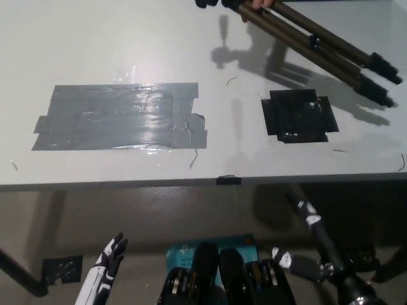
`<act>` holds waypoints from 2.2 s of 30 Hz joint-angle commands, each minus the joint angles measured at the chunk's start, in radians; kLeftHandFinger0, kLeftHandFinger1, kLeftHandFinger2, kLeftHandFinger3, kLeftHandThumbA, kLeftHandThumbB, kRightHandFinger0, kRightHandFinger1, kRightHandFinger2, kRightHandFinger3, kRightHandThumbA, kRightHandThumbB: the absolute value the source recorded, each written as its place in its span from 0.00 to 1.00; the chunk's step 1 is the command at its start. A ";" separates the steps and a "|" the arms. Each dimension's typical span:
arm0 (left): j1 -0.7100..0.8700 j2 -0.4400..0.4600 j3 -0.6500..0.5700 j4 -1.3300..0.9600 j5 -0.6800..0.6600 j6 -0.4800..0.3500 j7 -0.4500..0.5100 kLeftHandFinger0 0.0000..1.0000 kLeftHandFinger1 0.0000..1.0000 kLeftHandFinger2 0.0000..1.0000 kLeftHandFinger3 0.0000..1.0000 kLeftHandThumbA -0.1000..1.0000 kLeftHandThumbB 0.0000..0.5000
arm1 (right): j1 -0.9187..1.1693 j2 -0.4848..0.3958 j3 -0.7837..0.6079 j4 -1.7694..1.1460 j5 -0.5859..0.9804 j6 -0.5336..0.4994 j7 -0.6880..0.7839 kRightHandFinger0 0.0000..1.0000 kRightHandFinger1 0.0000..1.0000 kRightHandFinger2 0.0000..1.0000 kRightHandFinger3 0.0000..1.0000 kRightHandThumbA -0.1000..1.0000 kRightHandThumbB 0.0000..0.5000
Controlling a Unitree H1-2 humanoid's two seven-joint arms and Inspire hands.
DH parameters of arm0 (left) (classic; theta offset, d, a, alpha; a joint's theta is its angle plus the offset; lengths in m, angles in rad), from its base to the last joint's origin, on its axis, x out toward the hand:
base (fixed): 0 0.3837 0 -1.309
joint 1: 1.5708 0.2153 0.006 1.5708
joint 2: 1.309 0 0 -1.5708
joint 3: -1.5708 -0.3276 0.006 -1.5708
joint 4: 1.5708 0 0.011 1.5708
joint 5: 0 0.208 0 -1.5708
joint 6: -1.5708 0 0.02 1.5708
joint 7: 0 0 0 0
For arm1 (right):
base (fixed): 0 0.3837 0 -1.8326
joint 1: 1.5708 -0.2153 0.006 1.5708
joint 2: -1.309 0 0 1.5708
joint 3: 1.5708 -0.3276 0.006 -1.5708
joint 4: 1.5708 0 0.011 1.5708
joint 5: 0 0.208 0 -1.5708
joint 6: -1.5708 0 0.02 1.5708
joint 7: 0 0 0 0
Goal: A person hands a tripod to the robot which it grabs with its right hand and places in the middle of the table in front of it
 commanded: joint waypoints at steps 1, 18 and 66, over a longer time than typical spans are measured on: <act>-0.003 0.009 -0.003 -0.033 -0.005 -0.048 0.007 1.00 1.00 1.00 1.00 1.00 0.58 | -0.071 0.024 -0.087 -0.259 -0.135 0.007 -0.108 1.00 1.00 1.00 1.00 0.79 0.46; -0.015 0.014 -0.001 -0.039 0.002 -0.048 0.005 1.00 1.00 1.00 1.00 1.00 0.58 | -0.626 -0.117 -0.106 -0.060 -0.529 0.334 -0.052 1.00 1.00 1.00 1.00 0.91 0.70; -0.061 0.025 -0.002 -0.030 0.001 -0.048 -0.015 1.00 1.00 1.00 1.00 1.00 0.59 | -1.048 -0.176 0.029 0.275 -0.486 0.431 0.055 1.00 1.00 1.00 1.00 1.00 0.71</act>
